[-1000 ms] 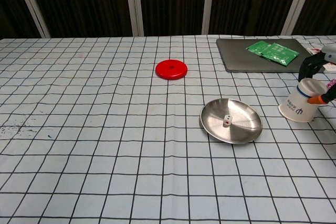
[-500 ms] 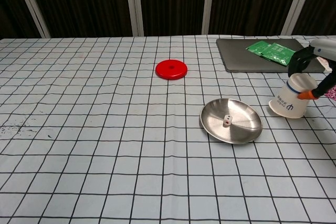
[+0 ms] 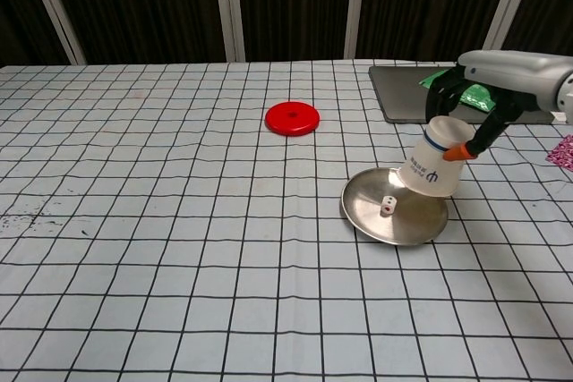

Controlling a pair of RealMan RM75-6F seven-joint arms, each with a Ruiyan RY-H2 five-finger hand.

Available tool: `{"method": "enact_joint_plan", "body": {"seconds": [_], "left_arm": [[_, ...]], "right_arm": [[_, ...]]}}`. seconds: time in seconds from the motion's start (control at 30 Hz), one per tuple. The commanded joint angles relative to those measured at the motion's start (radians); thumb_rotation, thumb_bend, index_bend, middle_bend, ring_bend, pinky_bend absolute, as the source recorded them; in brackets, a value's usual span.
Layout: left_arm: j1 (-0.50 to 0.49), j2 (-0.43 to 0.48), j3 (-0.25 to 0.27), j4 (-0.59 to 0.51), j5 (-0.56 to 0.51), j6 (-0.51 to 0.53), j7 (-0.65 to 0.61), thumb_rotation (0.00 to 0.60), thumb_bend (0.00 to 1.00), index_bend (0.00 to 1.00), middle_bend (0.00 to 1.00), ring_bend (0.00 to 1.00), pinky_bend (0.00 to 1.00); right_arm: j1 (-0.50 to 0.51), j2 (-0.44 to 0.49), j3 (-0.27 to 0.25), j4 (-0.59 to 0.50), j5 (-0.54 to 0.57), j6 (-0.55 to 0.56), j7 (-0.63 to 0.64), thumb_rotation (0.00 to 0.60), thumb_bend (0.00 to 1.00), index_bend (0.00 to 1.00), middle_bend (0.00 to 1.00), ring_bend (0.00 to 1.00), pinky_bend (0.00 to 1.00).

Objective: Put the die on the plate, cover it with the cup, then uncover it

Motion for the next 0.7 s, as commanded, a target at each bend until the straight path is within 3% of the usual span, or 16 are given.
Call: {"method": "enact_joint_plan", "body": {"seconds": [0.03,0.7], "left_arm": [[0.000,0.001,-0.001,0.001,-0.003,-0.001,-0.004,0.600,0.23,0.27,0.00,0.00,0.13],[-0.001,0.004,0.000,-0.002,-0.005,-0.004,-0.004,0.600,0.23,0.27,0.00,0.00,0.13]], "right_arm": [[0.015,-0.021,0.005,-0.009,0.014,0.011,-0.017,0.600,0.35,0.52,0.49,0.29,0.00],[0.021,-0.100,-0.053,0.025,-0.033,0.050,-0.010,0.600,0.35,0.52,0.49,0.29,0.00]]}}
